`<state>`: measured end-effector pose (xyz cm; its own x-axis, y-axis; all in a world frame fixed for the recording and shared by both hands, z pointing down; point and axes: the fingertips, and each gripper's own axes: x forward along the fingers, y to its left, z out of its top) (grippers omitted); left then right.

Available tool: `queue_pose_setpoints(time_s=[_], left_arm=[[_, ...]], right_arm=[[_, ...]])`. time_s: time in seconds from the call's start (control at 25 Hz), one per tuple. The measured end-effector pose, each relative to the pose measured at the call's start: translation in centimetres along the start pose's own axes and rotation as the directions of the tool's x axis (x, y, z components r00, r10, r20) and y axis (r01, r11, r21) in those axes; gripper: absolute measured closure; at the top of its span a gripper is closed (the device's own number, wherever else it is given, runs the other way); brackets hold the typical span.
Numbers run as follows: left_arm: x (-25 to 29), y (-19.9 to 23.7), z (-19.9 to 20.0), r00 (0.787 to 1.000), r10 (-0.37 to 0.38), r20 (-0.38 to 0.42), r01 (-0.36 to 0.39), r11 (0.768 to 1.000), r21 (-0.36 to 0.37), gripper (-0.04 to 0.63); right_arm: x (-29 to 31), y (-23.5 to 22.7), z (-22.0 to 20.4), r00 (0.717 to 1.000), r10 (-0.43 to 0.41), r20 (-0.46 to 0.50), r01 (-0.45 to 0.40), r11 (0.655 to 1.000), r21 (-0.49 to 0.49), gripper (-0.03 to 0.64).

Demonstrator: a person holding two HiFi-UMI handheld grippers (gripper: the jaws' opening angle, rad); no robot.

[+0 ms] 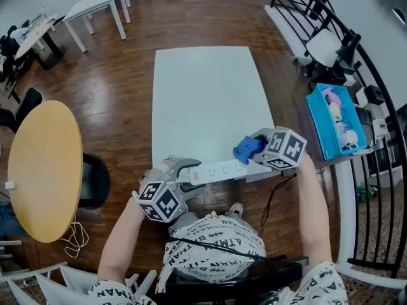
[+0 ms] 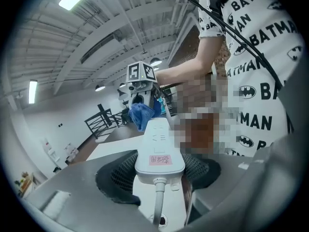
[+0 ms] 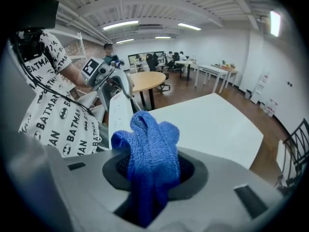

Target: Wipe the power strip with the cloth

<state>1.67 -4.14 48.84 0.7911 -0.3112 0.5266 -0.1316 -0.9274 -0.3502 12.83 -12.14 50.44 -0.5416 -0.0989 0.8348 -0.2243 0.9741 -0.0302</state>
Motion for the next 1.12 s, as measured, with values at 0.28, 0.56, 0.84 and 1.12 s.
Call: queue_pose_setpoints(time_s=[0.28, 0.56, 0.84, 1.12], left_arm=[[0.8, -0.7, 0.6, 0.999, -0.050, -0.015, 0.051, 0.996, 0.070, 0.318], [1.4, -1.5, 0.7, 0.997, -0.078, -0.027, 0.080, 0.992, 0.099, 0.318], [2.0, -2.2, 1.3, 0.996, -0.091, -0.020, 0.093, 0.989, 0.118, 0.318], [1.6, -2.4, 0.8, 0.995, -0.093, -0.020, 0.095, 0.989, 0.110, 0.318]], right_arm=[[1.5, 2.6, 2.2, 0.993, 0.116, -0.033, -0.119, 0.988, -0.102, 0.474], [2.8, 4.9, 5.0, 0.984, 0.154, -0.089, -0.171, 0.959, -0.226, 0.474], [3.2, 7.3, 8.0, 0.973, 0.215, -0.081, -0.229, 0.927, -0.297, 0.474], [3.2, 6.8, 5.3, 0.964, 0.198, -0.180, -0.247, 0.915, -0.318, 0.474]])
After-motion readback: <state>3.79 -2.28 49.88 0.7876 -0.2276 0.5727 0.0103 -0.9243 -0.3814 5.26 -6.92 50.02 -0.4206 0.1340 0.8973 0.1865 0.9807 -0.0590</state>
